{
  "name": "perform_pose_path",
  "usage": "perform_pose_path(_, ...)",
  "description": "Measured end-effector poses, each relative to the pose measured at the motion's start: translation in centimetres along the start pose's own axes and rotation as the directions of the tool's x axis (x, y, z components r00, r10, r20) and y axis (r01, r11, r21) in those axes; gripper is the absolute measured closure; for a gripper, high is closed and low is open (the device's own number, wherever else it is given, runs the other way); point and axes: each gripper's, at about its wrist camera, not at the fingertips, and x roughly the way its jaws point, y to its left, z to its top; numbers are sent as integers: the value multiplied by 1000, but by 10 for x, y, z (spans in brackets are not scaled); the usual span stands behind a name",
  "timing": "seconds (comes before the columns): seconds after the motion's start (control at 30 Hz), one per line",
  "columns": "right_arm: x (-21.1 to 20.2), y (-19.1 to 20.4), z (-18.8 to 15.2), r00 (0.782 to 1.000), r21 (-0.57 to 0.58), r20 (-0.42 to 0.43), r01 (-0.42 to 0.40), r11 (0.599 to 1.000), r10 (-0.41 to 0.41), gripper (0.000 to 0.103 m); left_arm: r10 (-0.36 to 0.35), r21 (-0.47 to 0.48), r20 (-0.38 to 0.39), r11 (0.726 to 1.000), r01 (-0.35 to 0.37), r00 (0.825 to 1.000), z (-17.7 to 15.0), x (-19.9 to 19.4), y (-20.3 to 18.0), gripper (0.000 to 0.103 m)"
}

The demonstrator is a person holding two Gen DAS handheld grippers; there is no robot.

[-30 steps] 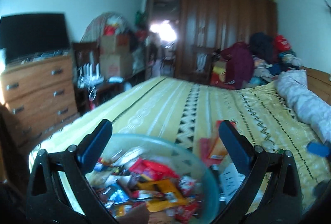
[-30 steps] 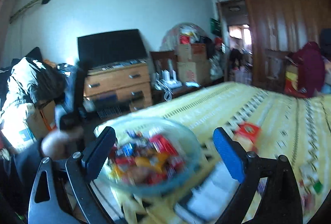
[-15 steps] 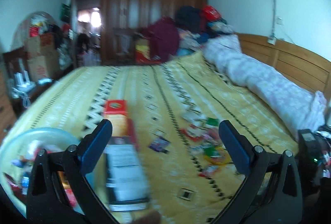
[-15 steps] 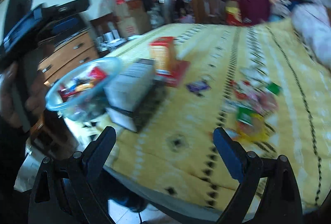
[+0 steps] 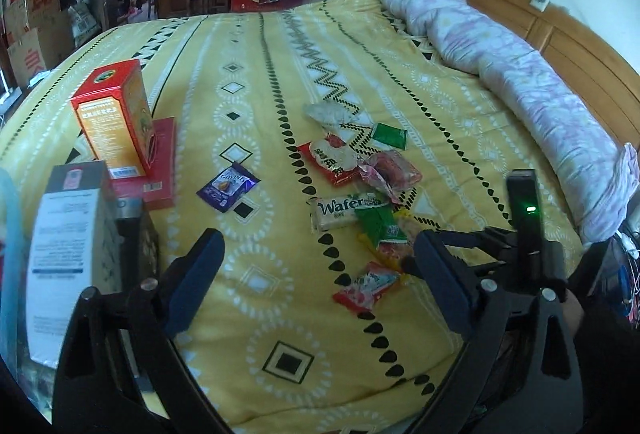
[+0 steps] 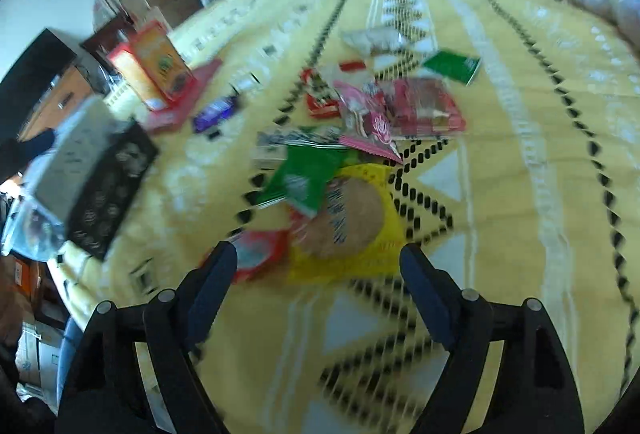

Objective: Organize snacks
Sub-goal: 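Grasp the yellow pastry bag with the right tool while the left tool grasps the green packet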

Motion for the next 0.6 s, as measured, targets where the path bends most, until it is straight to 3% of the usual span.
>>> perform_pose_path(0.13,37,3,14,997,-80,-53,56,995,-60,15,8,2,-10,1000,-8,1000,6,12,-2,7)
perform_pose_path(0.23,55,0,10,991,-100,-78,104,990,-112,22,9,1,-26,1000,-9,1000,6,21,-4,7)
perform_pose_path(0.47,3,-6,-24,997,-7,-5,81,997,-81,29,-44,2,-95,999,44,994,0,54,-14,7)
perform_pose_path(0.6,-26,-12,-54,998,27,-1,55,998,-55,29,-113,-48,-181,993,105,977,-5,91,-20,7)
